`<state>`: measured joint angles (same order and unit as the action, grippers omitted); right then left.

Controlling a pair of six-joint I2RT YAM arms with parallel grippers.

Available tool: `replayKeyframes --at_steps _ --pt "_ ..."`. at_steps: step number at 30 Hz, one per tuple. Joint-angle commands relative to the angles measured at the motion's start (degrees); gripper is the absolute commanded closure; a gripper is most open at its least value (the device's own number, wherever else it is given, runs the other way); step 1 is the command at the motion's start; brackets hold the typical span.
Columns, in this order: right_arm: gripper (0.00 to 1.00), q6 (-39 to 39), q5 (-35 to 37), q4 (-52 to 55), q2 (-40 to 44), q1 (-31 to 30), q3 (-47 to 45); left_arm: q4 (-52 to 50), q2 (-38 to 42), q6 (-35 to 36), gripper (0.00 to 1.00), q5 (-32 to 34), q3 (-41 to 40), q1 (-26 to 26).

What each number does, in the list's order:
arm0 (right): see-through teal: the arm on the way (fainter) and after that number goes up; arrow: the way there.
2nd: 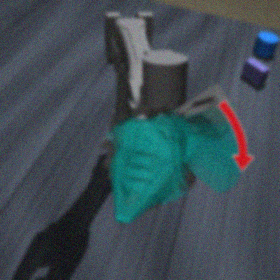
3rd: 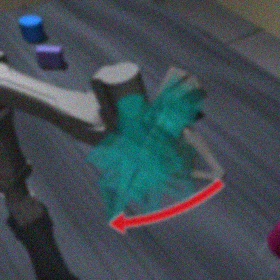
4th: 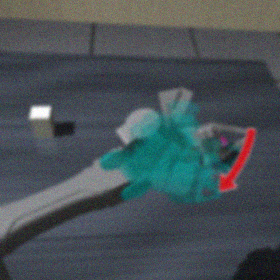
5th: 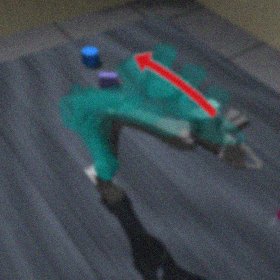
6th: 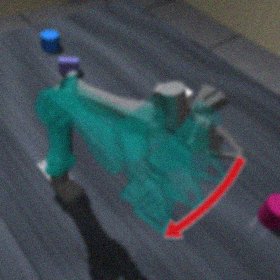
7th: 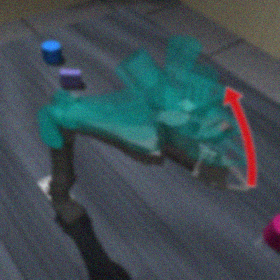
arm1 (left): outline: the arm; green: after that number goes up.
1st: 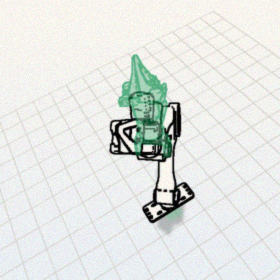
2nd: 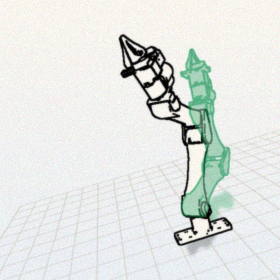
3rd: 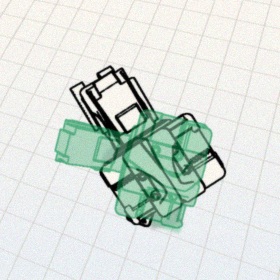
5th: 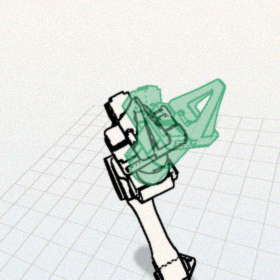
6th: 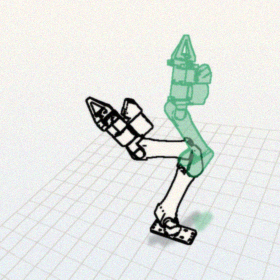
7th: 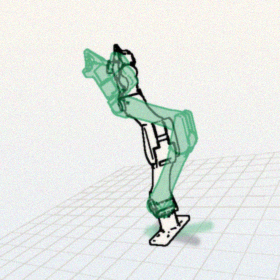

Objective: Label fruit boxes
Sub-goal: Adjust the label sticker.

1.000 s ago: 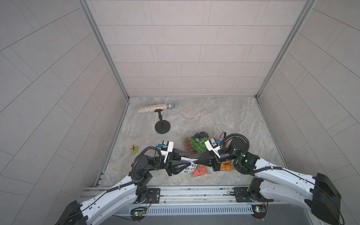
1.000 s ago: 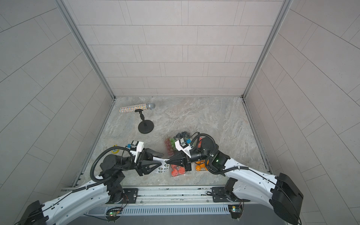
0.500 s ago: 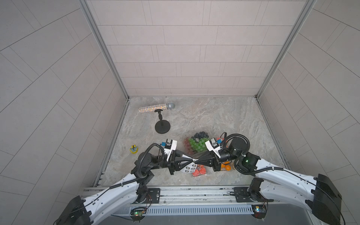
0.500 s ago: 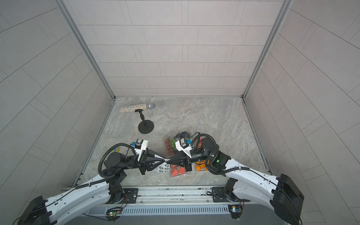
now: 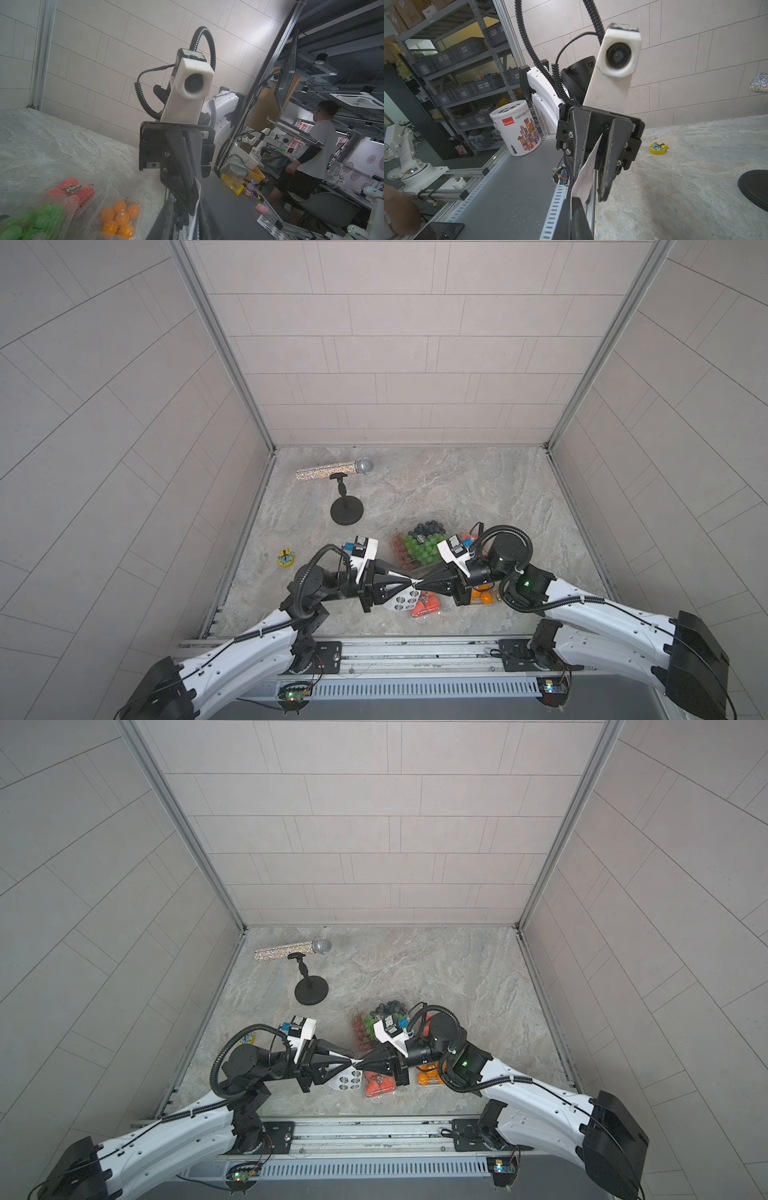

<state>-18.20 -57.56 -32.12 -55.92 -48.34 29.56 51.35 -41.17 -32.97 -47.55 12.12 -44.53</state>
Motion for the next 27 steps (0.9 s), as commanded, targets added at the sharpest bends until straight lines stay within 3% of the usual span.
replayKeyframes --at_steps 1,7,12,16,18,22,27 --pt "1.0 1.2 -0.1 0.0 0.4 0.0 1.4 3.5 0.3 -0.3 0.78 -0.9 2.2 -0.1" --pt "1.0 1.4 0.2 0.6 0.5 0.1 1.5 3.3 0.0 -0.8 0.99 -1.4 2.5 0.0" --pt "1.0 1.6 1.2 1.1 0.6 0.0 1.5 2.9 0.0 -0.9 1.0 -1.8 2.6 0.0" --pt "0.75 1.8 2.9 1.9 0.9 0.0 1.3 2.5 0.5 -1.5 1.0 1.1 2.3 0.0" --pt "0.71 1.8 4.3 1.7 1.2 0.1 0.7 1.2 1.8 -1.5 1.0 3.6 2.1 0.0" --pt "0.72 0.9 5.1 -0.2 0.4 0.0 0.4 -0.7 3.6 -0.9 1.0 4.5 2.2 0.0" --pt "0.81 -0.2 4.6 -2.1 -0.4 0.0 0.6 -0.7 3.7 -1.1 1.0 4.0 2.1 0.0"
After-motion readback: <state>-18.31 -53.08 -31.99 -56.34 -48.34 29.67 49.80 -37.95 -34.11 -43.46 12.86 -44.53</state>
